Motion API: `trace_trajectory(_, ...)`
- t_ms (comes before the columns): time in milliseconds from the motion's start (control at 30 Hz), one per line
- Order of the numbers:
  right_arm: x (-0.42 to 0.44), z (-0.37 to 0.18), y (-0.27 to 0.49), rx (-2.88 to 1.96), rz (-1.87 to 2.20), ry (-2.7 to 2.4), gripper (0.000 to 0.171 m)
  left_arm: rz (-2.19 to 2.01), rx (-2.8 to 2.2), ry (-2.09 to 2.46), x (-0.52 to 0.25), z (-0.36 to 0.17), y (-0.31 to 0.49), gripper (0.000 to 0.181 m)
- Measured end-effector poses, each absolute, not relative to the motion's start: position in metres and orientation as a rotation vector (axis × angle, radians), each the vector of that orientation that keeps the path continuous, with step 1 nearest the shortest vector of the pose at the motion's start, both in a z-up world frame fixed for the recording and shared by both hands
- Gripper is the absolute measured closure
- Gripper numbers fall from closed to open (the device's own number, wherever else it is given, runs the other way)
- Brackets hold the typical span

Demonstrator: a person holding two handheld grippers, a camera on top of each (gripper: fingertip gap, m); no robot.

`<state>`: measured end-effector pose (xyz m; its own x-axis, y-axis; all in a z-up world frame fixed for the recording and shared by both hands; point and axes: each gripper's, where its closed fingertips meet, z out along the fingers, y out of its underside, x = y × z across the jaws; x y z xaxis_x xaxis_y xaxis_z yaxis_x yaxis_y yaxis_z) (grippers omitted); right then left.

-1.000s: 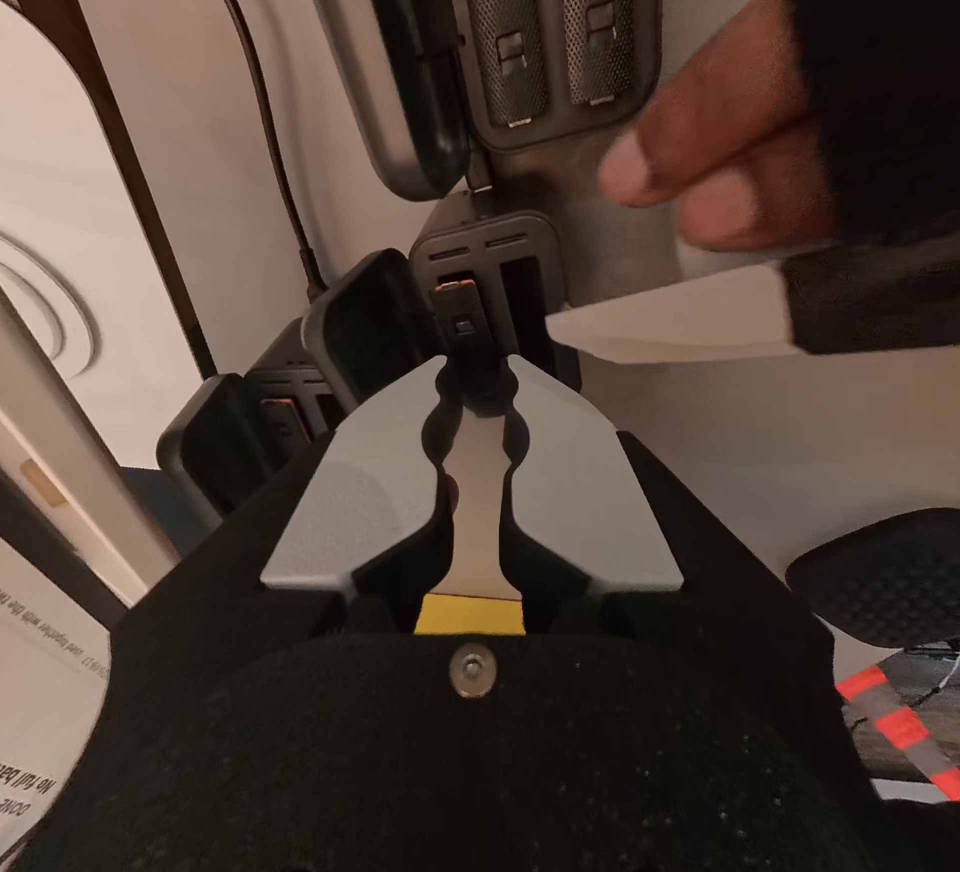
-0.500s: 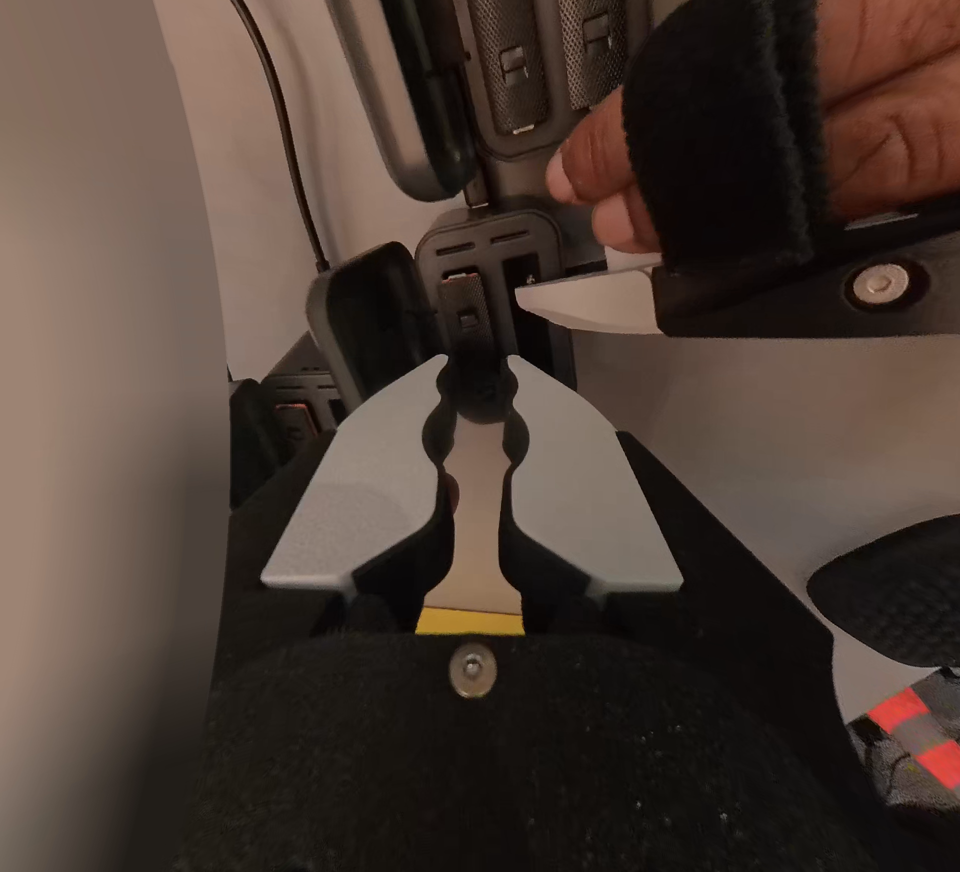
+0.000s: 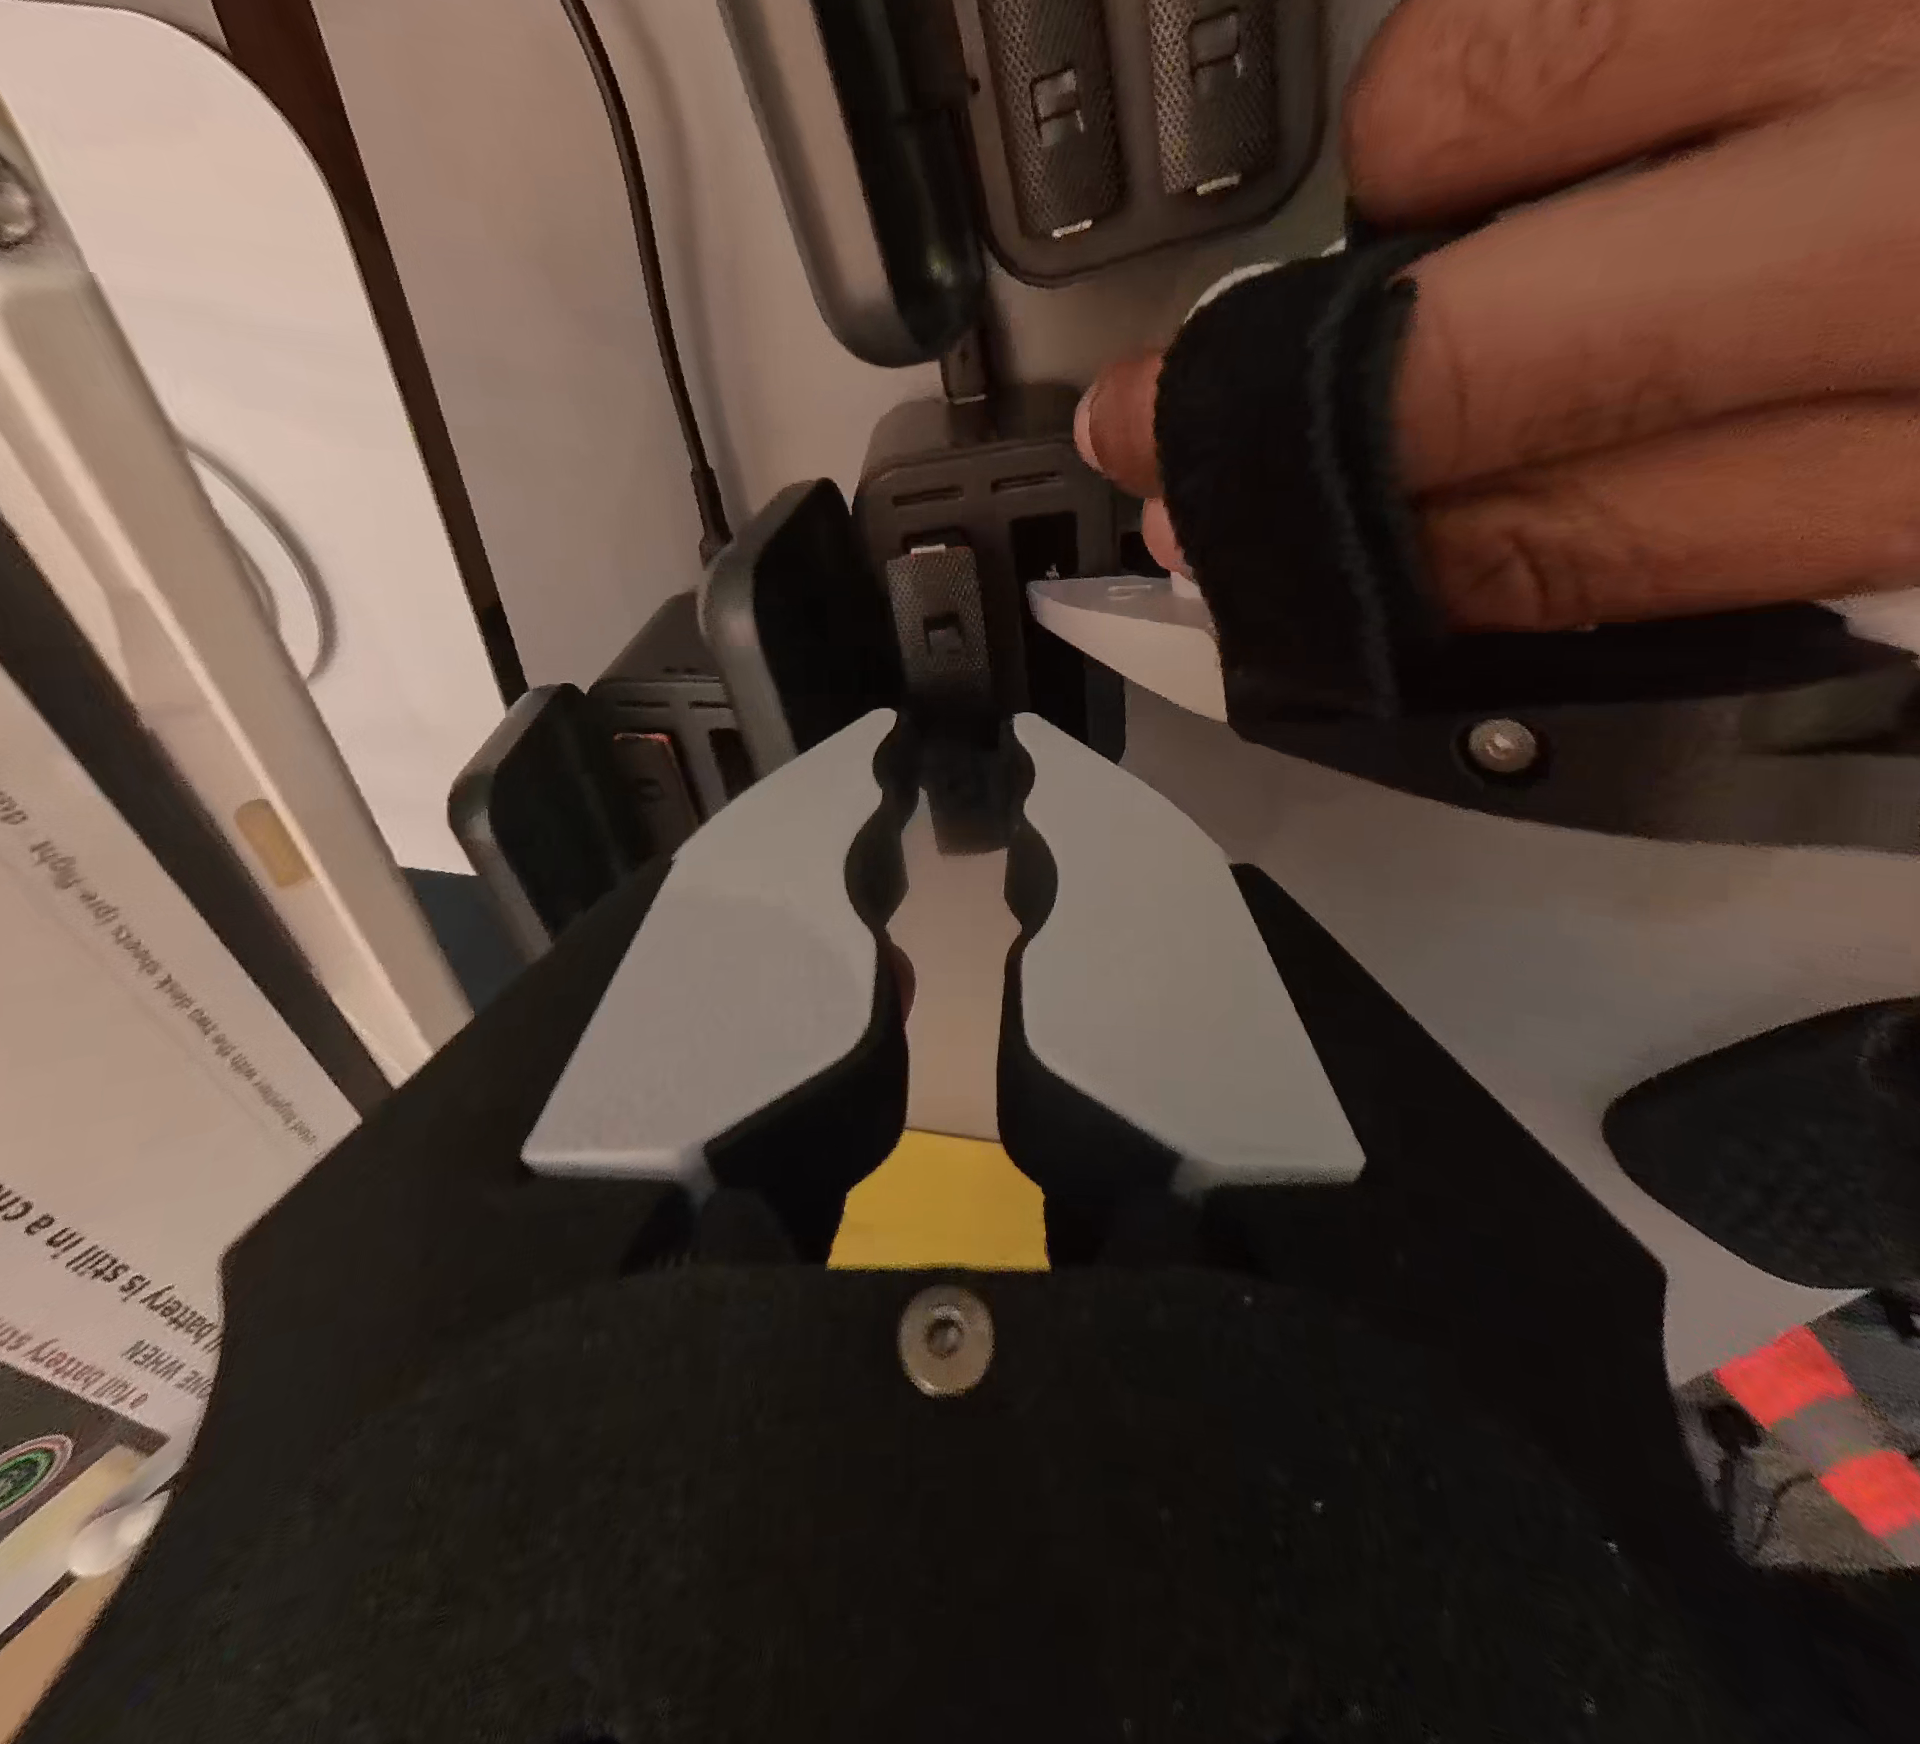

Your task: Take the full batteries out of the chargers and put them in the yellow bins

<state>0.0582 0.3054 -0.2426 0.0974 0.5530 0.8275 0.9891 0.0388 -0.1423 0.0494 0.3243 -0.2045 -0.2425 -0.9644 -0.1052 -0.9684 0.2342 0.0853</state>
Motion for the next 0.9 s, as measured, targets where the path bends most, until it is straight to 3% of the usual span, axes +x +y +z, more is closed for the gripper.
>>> trace_trajectory(133,0.058,-0.230,0.299,-1.534,-0.699,-1.472,0.145,0.170,-1.910,2.415,0.046,-0.201,0.328,0.166)
trace_trajectory(400,0.088,-0.185,0.253,-1.698,-0.153,-1.019,0.142,0.096,-1.914,2.386,0.044,-0.201,0.329,0.166)
trace_trajectory(900,0.108,-0.208,0.196,-1.801,0.136,-0.822,0.141,0.026,-1.970,2.374,0.049,-0.210,0.330,0.166)
